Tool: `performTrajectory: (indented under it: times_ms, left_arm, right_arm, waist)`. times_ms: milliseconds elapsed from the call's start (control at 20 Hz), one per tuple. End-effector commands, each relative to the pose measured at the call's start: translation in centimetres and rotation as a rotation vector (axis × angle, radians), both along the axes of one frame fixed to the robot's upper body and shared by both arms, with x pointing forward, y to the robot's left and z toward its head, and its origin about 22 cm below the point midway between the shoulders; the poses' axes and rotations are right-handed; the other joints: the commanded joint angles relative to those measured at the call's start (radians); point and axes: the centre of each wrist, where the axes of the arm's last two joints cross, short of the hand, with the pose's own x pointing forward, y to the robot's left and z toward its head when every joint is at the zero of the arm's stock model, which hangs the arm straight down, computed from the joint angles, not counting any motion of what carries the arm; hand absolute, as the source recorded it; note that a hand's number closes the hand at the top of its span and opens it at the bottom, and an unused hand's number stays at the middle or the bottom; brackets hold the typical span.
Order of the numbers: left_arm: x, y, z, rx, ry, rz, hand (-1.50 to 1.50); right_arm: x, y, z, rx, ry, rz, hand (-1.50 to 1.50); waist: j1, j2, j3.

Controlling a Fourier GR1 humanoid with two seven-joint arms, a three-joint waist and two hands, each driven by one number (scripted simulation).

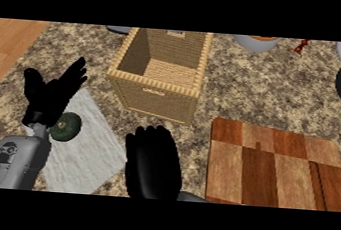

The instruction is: Pick the pear from the cutting board and place it in the basket

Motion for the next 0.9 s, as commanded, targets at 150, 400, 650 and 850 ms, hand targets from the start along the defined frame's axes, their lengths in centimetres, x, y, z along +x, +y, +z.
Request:
performTrajectory:
  times_ms: [150, 400, 650, 850]
  left_arm:
    - [0.7, -0.8, 0.5, -0.002, -0.015, -0.023, 0.00]
    - [1.1, -1.2, 0.9, 0.007, -0.018, -0.034, 0.00]
    - [1.2, -1.5, 0.6, 0.009, -0.015, -0.044, 0.00]
    - [1.9, -2.6, 0.9, 0.009, -0.025, -0.060, 0.00]
  right_arm:
    - [2.4, 1.8, 3.8, -0.021, -0.129, -0.160, 1.50]
    - [4.8, 2.9, 5.9, -0.099, -0.219, -0.268, 1.50]
    - [7.2, 4.0, 9.2, -0.105, -0.266, -0.365, 1.50]
    - [8.5, 4.8, 10.8, -0.127, -0.250, -0.393, 1.50]
  waist:
    - [0.026, 0.010, -0.002]
    - [0.035, 0.011, -0.004]
    - [0.051, 0.021, -0.003]
    - [0.053, 0.034, -0.002]
